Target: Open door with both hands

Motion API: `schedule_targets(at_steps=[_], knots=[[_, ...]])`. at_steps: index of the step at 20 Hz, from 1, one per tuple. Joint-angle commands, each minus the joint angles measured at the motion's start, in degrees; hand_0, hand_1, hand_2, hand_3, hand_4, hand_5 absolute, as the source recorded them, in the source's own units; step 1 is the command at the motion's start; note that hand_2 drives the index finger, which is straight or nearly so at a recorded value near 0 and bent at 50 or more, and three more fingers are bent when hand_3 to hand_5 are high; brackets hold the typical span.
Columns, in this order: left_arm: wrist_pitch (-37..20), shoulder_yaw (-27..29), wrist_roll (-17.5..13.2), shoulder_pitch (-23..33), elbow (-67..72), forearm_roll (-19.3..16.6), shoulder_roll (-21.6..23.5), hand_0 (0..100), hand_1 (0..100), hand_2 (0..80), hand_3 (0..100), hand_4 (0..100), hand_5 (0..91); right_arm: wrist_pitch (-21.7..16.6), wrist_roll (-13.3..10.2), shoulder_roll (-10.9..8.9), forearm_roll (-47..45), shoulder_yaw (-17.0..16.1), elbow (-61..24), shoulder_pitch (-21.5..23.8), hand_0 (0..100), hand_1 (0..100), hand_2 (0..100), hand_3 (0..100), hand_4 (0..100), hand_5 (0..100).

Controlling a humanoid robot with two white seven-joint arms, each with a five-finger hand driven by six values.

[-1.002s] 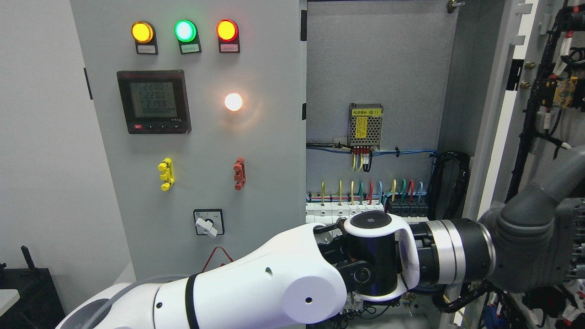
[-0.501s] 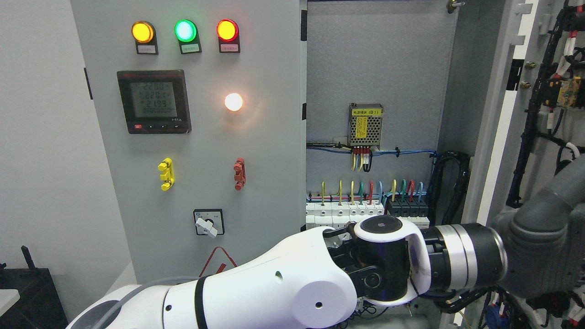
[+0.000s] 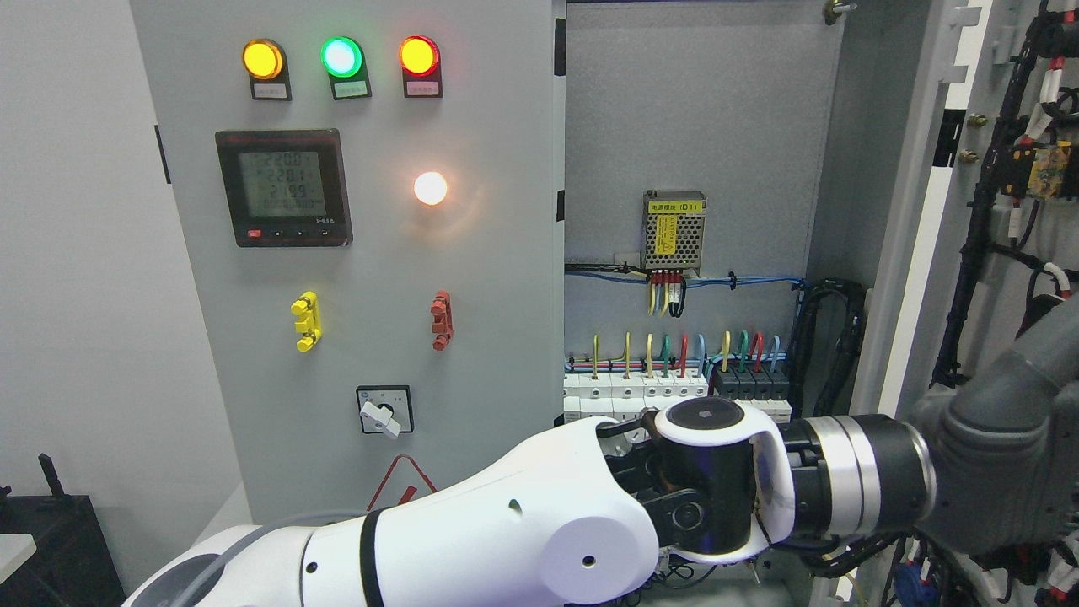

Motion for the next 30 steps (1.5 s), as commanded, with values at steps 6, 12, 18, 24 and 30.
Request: schedule_targets(at_steps=[6, 12, 18, 24, 30], knots=[[1.8, 1.1, -0.5, 4.7, -6.0, 0.2, 18.9, 0, 0, 0.0, 0, 3, 0.0, 0.0, 0.0, 0.02, -1.1, 0.0, 0.0, 0.0, 0, 0, 0, 0, 0, 0], [3.5, 0.8, -0.5, 14.0, -15.2, -4.4, 29.5, 0, 0, 0.0, 0, 3, 0.0, 0.0, 0.0, 0.02, -1.1, 0.0, 0.0, 0.0, 0, 0, 0, 0, 0, 0], [3.5, 0.7, -2.2, 23.5, -18.5, -7.7, 39.8, 0, 0, 0.0, 0, 3, 0.0, 0.0, 0.0, 0.02, -1.1, 0.0, 0.0, 0.0, 0, 0, 0, 0, 0, 0], [3.4, 1.1, -3.0, 33.9, -22.4, -14.7, 48.8, 0, 0, 0.0, 0, 3, 0.0, 0.0, 0.0, 0.02, -1.1, 0.0, 0.0, 0.0, 0, 0, 0, 0, 0, 0], [2.6, 1.3, -9.1, 43.2, -22.3, -16.2, 58.0, 0, 0, 0.0, 0, 3, 0.0, 0.0, 0.0, 0.02, -1.1, 0.0, 0.0, 0.0, 0, 0, 0, 0, 0, 0]])
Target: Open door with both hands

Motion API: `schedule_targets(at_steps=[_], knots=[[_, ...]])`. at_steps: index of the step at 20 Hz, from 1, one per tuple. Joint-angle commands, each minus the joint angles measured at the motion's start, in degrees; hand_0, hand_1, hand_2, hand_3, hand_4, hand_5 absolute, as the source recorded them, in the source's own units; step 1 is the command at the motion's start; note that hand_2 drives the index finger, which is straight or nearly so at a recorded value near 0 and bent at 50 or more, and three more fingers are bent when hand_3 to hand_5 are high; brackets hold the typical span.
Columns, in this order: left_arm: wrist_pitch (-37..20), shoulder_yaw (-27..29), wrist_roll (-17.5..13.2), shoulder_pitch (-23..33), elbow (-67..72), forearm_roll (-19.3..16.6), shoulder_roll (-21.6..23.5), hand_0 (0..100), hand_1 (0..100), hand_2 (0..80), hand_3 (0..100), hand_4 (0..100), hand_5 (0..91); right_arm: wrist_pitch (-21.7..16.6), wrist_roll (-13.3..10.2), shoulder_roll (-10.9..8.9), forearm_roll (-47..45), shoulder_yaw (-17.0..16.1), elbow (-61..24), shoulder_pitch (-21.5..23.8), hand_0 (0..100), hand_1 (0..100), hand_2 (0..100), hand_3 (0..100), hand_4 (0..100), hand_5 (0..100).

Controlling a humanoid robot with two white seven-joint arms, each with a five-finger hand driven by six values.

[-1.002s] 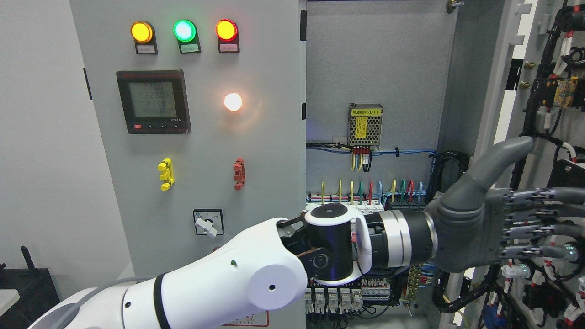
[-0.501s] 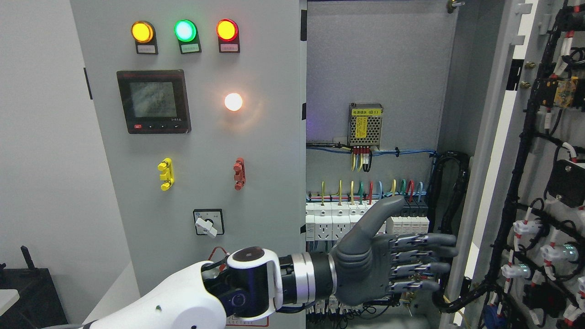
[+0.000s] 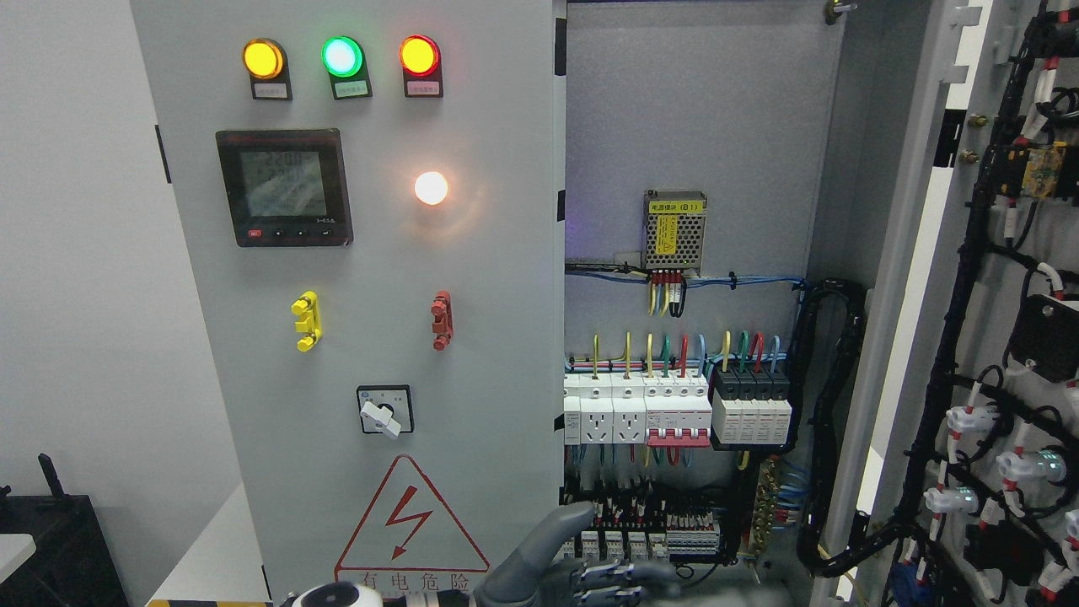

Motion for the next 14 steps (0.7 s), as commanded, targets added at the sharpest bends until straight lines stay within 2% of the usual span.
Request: schedule_targets(at_steps=[1, 4, 8, 10, 14], knots=[[-1.4, 0.4, -2.4, 10.5, -4.2, -2.8, 18.7, 0, 0, 0.0, 0, 3, 0.0, 0.0, 0.1, 0.01, -1.1, 0.0, 0.0, 0.0, 0, 0, 0, 0, 0, 0], [-3.8, 0.4, -3.9, 15.6, -4.0, -3.1, 24.3, 0, 0, 0.0, 0, 3, 0.0, 0.0, 0.1, 0.01, -1.1, 0.0, 0.0, 0.0, 0, 0, 0, 0, 0, 0], [-9.2, 0.6, -4.3, 25.5, -3.0, -8.5, 29.7, 0, 0, 0.0, 0, 3, 0.0, 0.0, 0.1, 0.01, -1.1, 0.0, 0.0, 0.0, 0, 0, 0, 0, 0, 0], [-13.5, 0.8, -4.4, 31.7, -1.5, -12.0, 31.2, 0, 0, 0.0, 0, 3, 0.0, 0.0, 0.1, -0.08, -1.1, 0.0, 0.0, 0.0, 0, 0, 0, 0, 0, 0], [-19.7, 1.1, -5.8, 45.1, 3.6, -17.9, 30.8, 0, 0, 0.0, 0, 3, 0.0, 0.0, 0.1, 0.01, -1.1, 0.0, 0.0, 0.0, 0, 0, 0, 0, 0, 0]])
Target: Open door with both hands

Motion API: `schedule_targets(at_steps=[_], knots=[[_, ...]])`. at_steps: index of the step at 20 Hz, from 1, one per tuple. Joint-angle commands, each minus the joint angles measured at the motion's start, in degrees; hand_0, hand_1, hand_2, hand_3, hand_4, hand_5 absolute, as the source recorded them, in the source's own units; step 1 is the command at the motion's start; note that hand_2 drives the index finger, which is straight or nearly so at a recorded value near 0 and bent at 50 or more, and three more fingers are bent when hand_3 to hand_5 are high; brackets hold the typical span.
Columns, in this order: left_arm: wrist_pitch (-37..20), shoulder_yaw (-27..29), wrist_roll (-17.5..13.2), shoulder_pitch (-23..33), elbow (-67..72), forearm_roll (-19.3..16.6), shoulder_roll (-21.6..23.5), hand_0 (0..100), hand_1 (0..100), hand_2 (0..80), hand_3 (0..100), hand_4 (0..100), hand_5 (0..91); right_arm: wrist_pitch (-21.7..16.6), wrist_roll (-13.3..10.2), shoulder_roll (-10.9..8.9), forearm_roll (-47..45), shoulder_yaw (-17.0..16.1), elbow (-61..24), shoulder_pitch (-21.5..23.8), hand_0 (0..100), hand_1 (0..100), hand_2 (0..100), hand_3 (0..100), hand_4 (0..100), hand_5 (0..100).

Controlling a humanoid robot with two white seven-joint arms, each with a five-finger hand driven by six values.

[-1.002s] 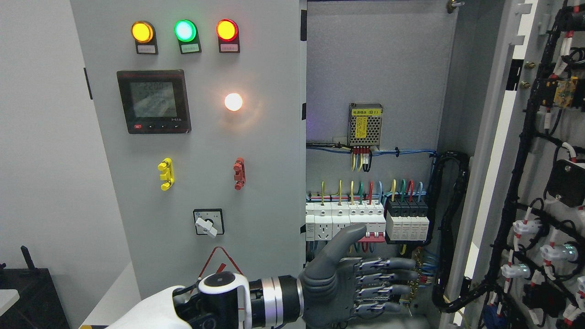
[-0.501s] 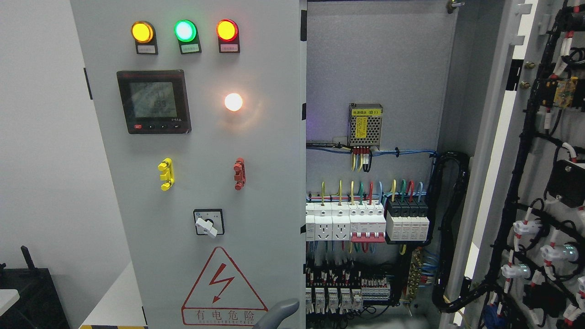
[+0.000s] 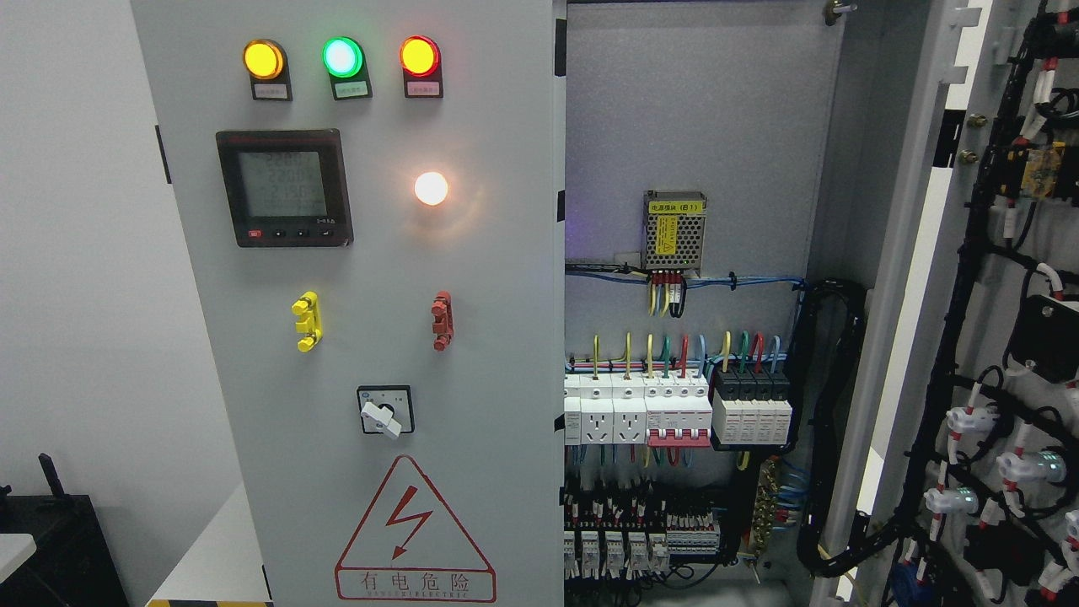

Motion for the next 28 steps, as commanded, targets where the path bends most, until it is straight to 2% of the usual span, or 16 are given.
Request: schedule_targets(at_steps=[1, 4, 8, 11, 14, 21, 26, 28], knots=[[-5.2, 0.9, -0.8, 18.9, 5.9, -8.5, 10.1, 0, 0, 0.0, 0, 3, 0.0, 0.0, 0.2, 0.01, -1.1, 0.0, 0.0, 0.0, 0, 0, 0, 0, 0, 0], [-8.2, 2.9, -1.3, 26.9, 10.8, -11.5, 8.1, 0, 0, 0.0, 0, 3, 0.0, 0.0, 0.2, 0.01, -1.1, 0.0, 0.0, 0.0, 0, 0, 0, 0, 0, 0], [-8.2, 8.4, -2.5, 35.1, 19.1, -14.3, 2.5, 0, 0, 0.0, 0, 3, 0.0, 0.0, 0.2, 0.01, -1.1, 0.0, 0.0, 0.0, 0, 0, 0, 0, 0, 0], [-8.3, 13.2, -2.8, 41.3, 26.1, -18.3, -3.2, 0, 0, 0.0, 0, 3, 0.0, 0.0, 0.2, 0.01, -1.1, 0.0, 0.0, 0.0, 0, 0, 0, 0, 0, 0], [-8.3, 17.4, -2.8, 44.6, 34.2, -23.1, -10.3, 0, 0, 0.0, 0, 3, 0.0, 0.0, 0.2, -0.08, -1.1, 0.0, 0.0, 0.0, 0, 0, 0, 0, 0, 0], [-8.2, 17.8, -2.8, 42.5, 59.3, -32.5, -29.5, 0, 0, 0.0, 0, 3, 0.0, 0.0, 0.2, 0.01, -1.1, 0.0, 0.0, 0.0, 0, 0, 0, 0, 0, 0], [-8.5, 18.1, -2.8, 38.0, 76.9, -34.3, -42.6, 0, 0, 0.0, 0, 3, 0.0, 0.0, 0.2, 0.01, -1.1, 0.0, 0.0, 0.0, 0, 0, 0, 0, 0, 0], [-9.6, 20.4, -2.7, 36.3, 82.1, -35.7, -47.1, 0, 0, 0.0, 0, 3, 0.0, 0.0, 0.2, 0.01, -1.1, 0.0, 0.0, 0.0, 0, 0, 0, 0, 0, 0]])
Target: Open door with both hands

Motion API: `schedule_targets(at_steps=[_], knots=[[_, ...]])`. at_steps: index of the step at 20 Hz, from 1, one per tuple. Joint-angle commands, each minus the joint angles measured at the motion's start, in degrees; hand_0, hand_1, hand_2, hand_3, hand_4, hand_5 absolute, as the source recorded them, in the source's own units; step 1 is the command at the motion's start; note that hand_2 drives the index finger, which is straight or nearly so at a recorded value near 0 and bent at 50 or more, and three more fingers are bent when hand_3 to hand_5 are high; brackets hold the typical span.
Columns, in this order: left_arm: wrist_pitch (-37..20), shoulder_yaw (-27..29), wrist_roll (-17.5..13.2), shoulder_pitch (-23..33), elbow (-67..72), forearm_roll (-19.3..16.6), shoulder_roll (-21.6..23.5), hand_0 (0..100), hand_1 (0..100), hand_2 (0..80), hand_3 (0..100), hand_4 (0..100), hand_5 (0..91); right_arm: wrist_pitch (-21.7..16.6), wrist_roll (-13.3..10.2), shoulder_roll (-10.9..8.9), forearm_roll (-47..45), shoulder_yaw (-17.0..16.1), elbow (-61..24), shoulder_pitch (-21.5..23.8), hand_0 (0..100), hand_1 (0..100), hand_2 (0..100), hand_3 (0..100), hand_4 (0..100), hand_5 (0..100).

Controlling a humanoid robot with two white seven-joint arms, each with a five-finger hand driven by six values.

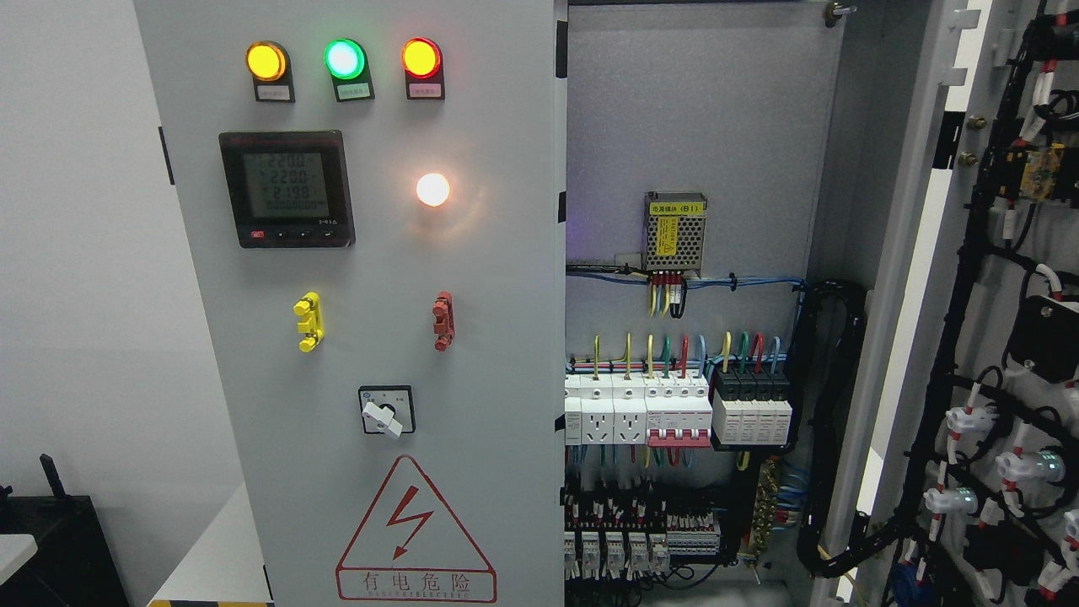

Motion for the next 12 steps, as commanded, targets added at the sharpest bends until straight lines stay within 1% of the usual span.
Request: schedule_targets(at_steps=[1, 3, 6, 7, 8, 10, 12], knots=[[-0.8, 7.9, 0.1, -4.1, 34.0, -5.4, -25.3, 0, 0, 0.0, 0, 3, 0.0, 0.0, 0.0, 0.01, -1.1, 0.0, 0.0, 0.0, 0, 0, 0, 0, 0, 0], [-0.8, 13.5, 0.5, -6.3, 37.4, -10.3, -29.5, 0, 0, 0.0, 0, 3, 0.0, 0.0, 0.0, 0.01, -1.1, 0.0, 0.0, 0.0, 0, 0, 0, 0, 0, 0], [-0.7, 22.3, 2.0, -8.9, 40.0, -18.6, -33.5, 0, 0, 0.0, 0, 3, 0.0, 0.0, 0.0, 0.01, -1.1, 0.0, 0.0, 0.0, 0, 0, 0, 0, 0, 0], [-0.6, 24.9, 3.3, -9.8, 40.7, -21.0, -35.1, 0, 0, 0.0, 0, 3, 0.0, 0.0, 0.0, 0.01, -1.1, 0.0, 0.0, 0.0, 0, 0, 0, 0, 0, 0], [-0.6, 27.1, 5.3, -10.3, 41.0, -23.2, -36.6, 0, 0, 0.0, 0, 3, 0.0, 0.0, 0.0, 0.01, -1.1, 0.0, 0.0, 0.0, 0, 0, 0, 0, 0, 0], [-0.3, 30.1, 9.8, -11.0, 40.8, -26.8, -37.7, 0, 0, 0.0, 0, 3, 0.0, 0.0, 0.0, 0.01, -1.1, 0.0, 0.0, 0.0, 0, 0, 0, 0, 0, 0], [-0.2, 30.6, 13.4, -11.0, 40.7, -28.0, -38.0, 0, 0, 0.0, 0, 3, 0.0, 0.0, 0.0, 0.01, -1.1, 0.0, 0.0, 0.0, 0, 0, 0, 0, 0, 0]])
